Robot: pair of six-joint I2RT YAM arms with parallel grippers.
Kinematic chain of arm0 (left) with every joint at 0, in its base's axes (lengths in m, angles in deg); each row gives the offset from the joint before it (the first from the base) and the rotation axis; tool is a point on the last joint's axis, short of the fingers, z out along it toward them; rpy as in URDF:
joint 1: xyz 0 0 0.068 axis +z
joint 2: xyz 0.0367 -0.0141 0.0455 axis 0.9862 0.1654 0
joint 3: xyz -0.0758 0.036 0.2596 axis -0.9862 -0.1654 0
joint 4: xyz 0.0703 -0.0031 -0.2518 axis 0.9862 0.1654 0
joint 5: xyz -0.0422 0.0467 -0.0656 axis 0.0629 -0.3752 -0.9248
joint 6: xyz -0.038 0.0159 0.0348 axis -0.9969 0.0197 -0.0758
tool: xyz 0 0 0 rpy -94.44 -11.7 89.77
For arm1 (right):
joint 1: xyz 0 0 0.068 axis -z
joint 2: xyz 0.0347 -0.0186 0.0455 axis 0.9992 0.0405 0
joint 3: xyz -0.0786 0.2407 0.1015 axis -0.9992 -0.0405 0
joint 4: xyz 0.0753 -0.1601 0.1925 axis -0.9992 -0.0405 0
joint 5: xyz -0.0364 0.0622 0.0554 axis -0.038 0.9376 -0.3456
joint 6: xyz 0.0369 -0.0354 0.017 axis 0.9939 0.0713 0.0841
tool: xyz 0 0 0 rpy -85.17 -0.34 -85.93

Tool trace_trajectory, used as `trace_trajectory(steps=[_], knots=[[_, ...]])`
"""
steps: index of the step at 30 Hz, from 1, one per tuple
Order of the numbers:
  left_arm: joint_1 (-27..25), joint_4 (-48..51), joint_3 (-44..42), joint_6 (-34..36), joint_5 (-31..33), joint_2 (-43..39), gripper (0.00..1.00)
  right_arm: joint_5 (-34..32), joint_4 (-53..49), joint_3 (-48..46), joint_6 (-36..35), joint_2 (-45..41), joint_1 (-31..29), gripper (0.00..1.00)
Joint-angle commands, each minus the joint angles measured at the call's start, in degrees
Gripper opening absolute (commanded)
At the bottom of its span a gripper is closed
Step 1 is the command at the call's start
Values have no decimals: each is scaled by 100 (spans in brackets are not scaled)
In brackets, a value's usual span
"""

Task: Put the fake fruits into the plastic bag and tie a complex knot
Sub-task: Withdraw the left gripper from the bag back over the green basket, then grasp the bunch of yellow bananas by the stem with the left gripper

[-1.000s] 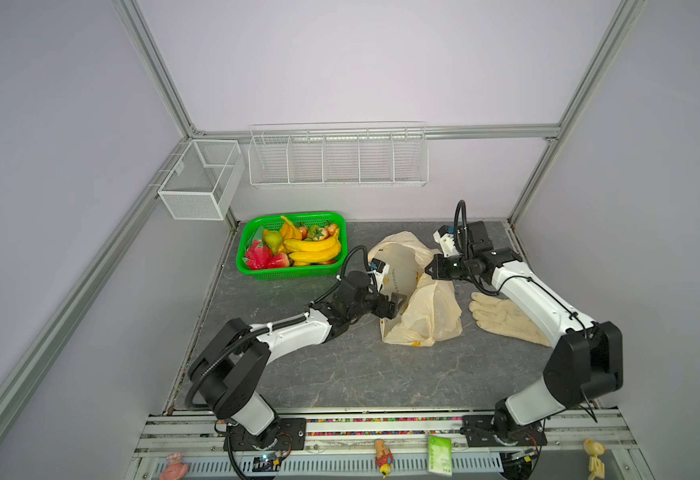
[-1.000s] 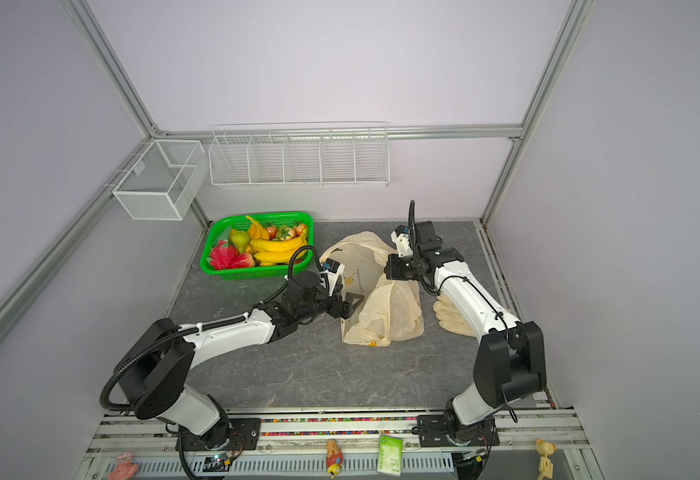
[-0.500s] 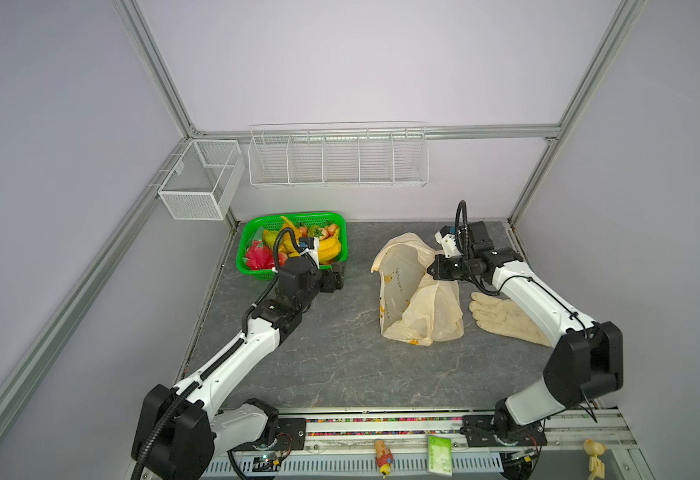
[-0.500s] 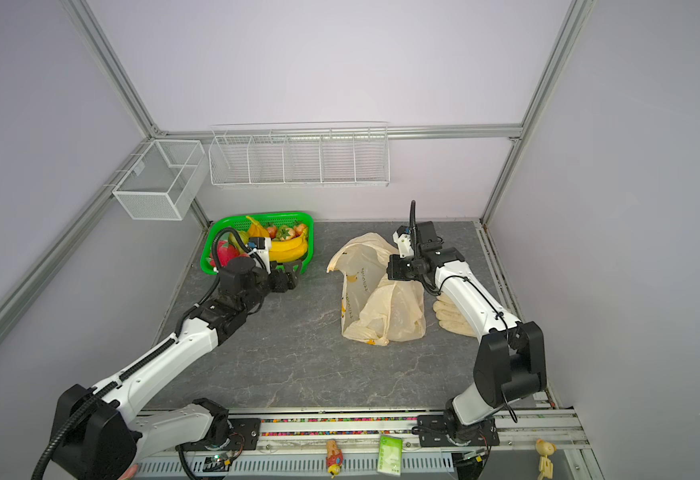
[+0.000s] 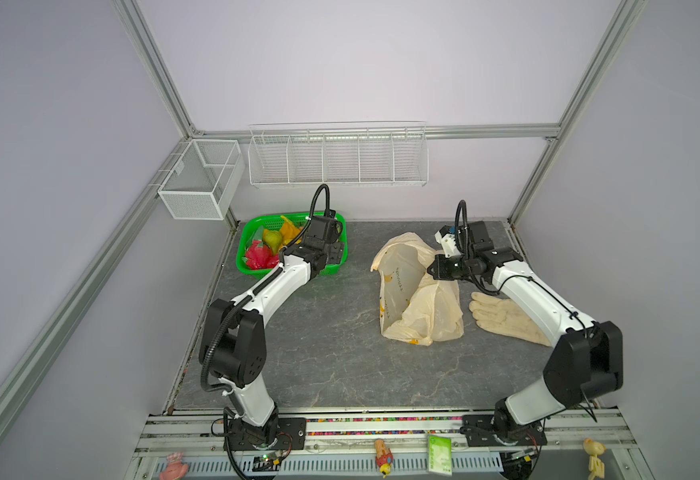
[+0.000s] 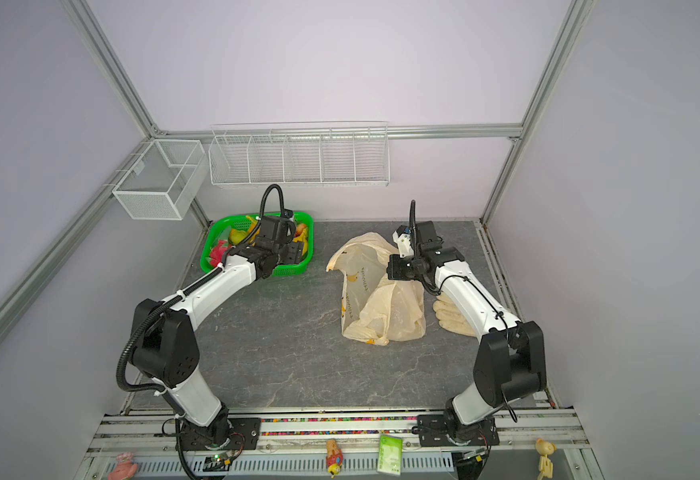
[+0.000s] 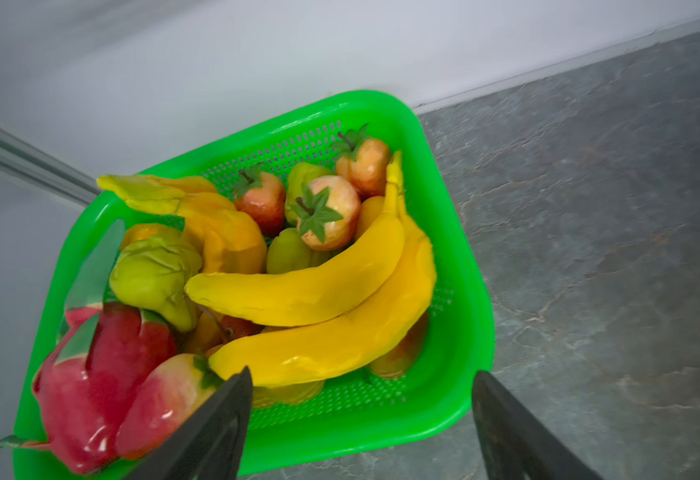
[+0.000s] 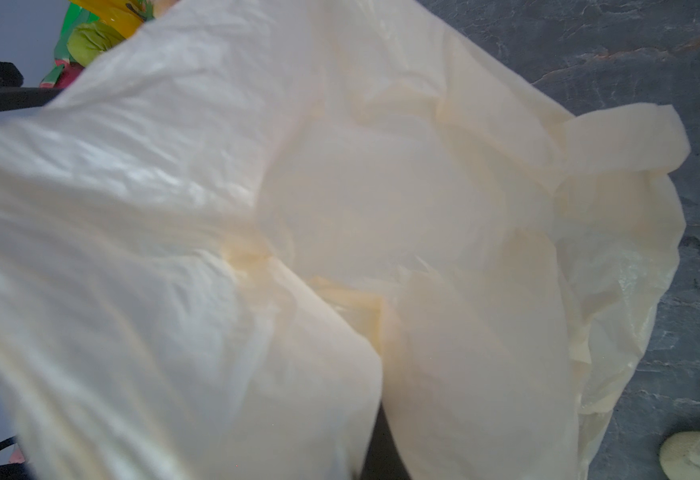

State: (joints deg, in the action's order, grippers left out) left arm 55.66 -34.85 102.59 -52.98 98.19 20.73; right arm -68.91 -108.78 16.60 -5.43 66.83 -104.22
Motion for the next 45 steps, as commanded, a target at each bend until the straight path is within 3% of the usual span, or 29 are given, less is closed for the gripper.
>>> trace_trajectory(steps=[1, 9, 17, 26, 32, 45], knots=[[371, 244, 237, -71, 259, -55, 81, 64, -16, -12, -113, -76, 34, 6], [1550, -614, 35, -1686, -1067, -14, 77, 114, 36, -32, -115, -30, 31, 6], [1768, -980, 683, -2381, -851, 780, 72, 117, 30, -41, -129, -48, 36, 6], [1980, -1333, 1347, -3131, -1462, 1601, 65, 123, 1, -52, -140, -59, 34, 6], [1998, -1451, 1755, -3179, -1817, 2049, 50, 141, -7, -58, -152, -57, 36, 6], [2007, -1068, 2501, -3147, -1693, 2555, 24, 181, -9, -67, -162, -5, 35, 6]])
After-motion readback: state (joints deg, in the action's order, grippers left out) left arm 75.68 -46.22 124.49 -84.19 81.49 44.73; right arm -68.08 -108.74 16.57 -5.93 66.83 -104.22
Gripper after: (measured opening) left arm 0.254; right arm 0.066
